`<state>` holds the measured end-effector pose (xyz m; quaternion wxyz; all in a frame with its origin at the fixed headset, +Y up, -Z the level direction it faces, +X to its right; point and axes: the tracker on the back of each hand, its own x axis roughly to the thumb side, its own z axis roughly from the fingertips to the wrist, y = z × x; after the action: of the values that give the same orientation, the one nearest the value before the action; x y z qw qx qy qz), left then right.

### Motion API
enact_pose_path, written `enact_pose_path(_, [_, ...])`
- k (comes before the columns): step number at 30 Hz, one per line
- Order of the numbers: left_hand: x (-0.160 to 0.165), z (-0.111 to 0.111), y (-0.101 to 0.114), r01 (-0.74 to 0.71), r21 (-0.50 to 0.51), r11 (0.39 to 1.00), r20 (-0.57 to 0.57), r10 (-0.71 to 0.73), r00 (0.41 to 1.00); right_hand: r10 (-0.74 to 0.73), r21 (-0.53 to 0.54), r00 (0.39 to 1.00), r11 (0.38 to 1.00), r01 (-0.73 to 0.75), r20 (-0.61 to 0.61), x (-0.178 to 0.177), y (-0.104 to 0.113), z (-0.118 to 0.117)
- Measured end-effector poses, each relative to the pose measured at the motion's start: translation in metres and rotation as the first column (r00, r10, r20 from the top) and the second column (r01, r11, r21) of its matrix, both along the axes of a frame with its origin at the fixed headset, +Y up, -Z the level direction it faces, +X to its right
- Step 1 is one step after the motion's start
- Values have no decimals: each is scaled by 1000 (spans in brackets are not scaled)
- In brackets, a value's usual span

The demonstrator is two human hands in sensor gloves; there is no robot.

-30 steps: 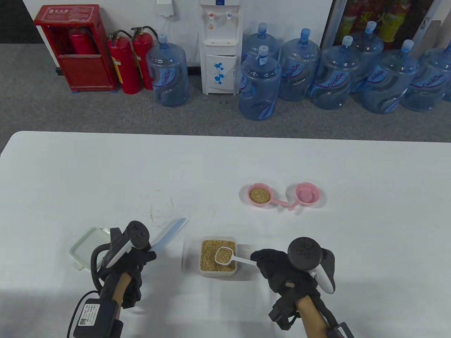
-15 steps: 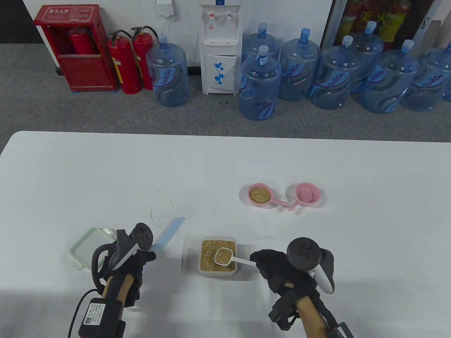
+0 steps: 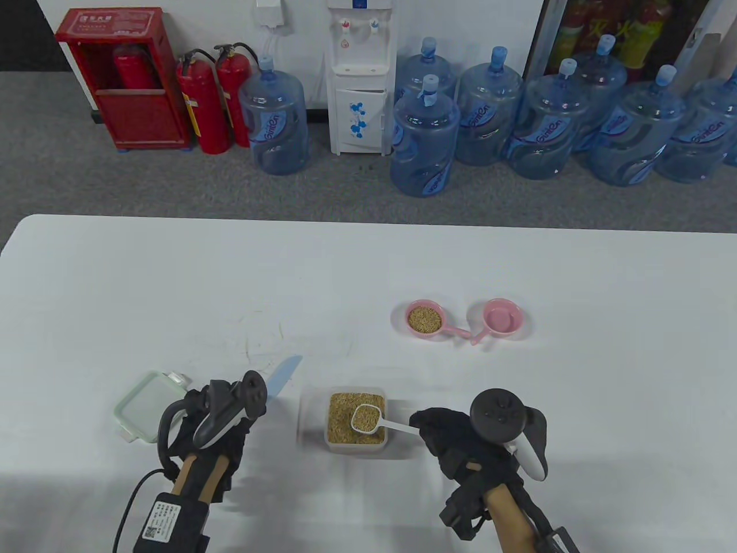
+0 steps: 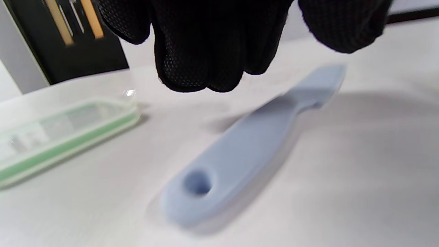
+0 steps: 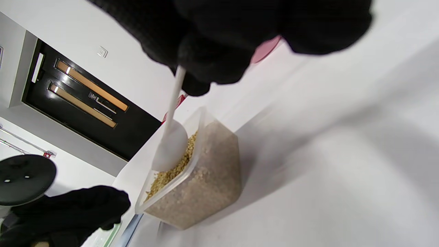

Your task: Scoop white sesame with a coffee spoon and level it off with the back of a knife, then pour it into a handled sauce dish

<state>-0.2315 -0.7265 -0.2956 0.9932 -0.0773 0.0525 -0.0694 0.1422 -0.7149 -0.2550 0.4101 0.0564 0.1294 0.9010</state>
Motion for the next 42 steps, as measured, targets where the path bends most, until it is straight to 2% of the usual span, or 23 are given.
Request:
enact_pose_path(3, [9, 9, 11, -75, 94, 993, 68, 68, 995, -5, 2, 1000, 1000, 5, 0, 0, 0, 0])
enact_pose_path(9, [18, 20, 19, -216, 199, 956, 200, 177, 964, -12, 2, 1000, 1000, 12, -2, 0, -1, 0])
enact_pose_path(13, [21, 22, 16, -248, 178, 952, 261, 197, 945, -21, 1, 1000, 1000, 21, 1, 0, -1, 0])
enact_pose_path(19, [24, 20, 8, -249, 117, 961, 274, 210, 939, -26, -3, 1000, 1000, 26, 3, 0, -1, 0])
enact_pose_path(31, [27, 20, 7, -232, 94, 968, 291, 196, 936, -131, 11, 990, 991, 130, 53, 14, 7, -2])
enact_pose_path(37, [26, 20, 9, -202, 89, 975, 286, 169, 943, -153, 59, 982, 987, 147, 110, 34, 23, -10])
enact_pose_path(42, [24, 19, 9, -198, 91, 976, 282, 165, 945, -146, 80, 965, 988, 132, 219, 66, 36, -27])
